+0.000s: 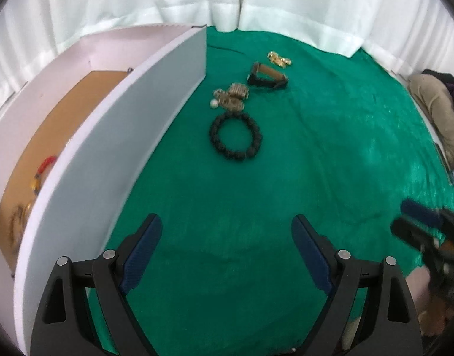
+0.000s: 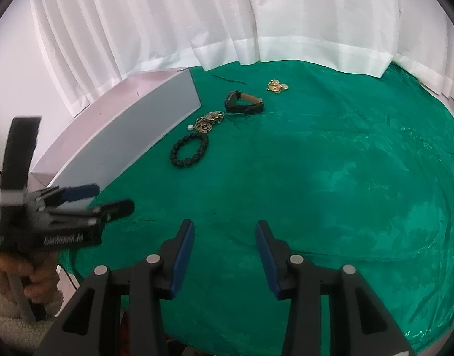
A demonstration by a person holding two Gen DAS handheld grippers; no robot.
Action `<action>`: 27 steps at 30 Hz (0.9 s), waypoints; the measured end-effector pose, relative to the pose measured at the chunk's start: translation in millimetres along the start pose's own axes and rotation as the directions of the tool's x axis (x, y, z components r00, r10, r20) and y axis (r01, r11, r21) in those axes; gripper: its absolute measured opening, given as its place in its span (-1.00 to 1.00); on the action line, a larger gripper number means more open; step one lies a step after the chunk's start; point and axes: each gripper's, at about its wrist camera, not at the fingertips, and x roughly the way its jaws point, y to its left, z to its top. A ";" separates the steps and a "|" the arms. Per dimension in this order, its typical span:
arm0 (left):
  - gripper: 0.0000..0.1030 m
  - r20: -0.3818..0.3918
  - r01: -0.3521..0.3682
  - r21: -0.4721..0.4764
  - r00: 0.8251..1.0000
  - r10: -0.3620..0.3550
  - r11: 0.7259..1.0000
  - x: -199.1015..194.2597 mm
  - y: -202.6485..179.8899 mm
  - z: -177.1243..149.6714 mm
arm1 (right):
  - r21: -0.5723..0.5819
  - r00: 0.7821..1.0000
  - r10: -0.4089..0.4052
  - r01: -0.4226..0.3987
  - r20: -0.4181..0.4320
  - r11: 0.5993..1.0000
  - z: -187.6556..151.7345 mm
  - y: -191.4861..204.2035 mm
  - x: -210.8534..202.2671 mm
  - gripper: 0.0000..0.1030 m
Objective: Organize jewelry
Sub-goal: 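Move the left gripper to the black bead bracelet and grasp it, then grasp the silver pendant necklace with the right gripper while the left gripper holds the black bracelet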
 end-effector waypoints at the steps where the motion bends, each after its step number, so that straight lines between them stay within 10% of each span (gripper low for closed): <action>1: 0.74 0.006 0.013 -0.002 1.000 -0.013 1.000 2.5 0.0 5.7 | 0.003 1.000 -0.001 0.001 0.002 1.000 0.0 -1.0 -0.4 -0.15; 6: 0.69 0.017 0.072 -0.053 0.997 -0.072 0.996 33.8 3.1 39.5 | 0.024 1.000 -0.001 0.001 0.012 1.000 -1.3 -8.1 -4.0 -0.15; 16: 0.21 -0.037 -0.042 -0.143 0.999 0.037 0.989 100.7 12.7 65.0 | 0.058 1.000 -0.012 0.011 0.019 0.998 -8.0 -24.7 -12.4 -0.15; 22: -0.81 -0.027 -0.110 -0.082 0.994 0.108 0.991 99.4 4.0 63.1 | 0.090 1.000 -0.012 0.010 0.015 0.996 -8.7 -33.7 -11.7 -0.15; 27: -0.83 -0.049 -0.053 -0.110 0.998 0.047 0.993 92.9 14.0 56.8 | 0.080 1.000 -0.010 0.008 0.018 0.997 -6.3 -30.1 -12.1 -0.15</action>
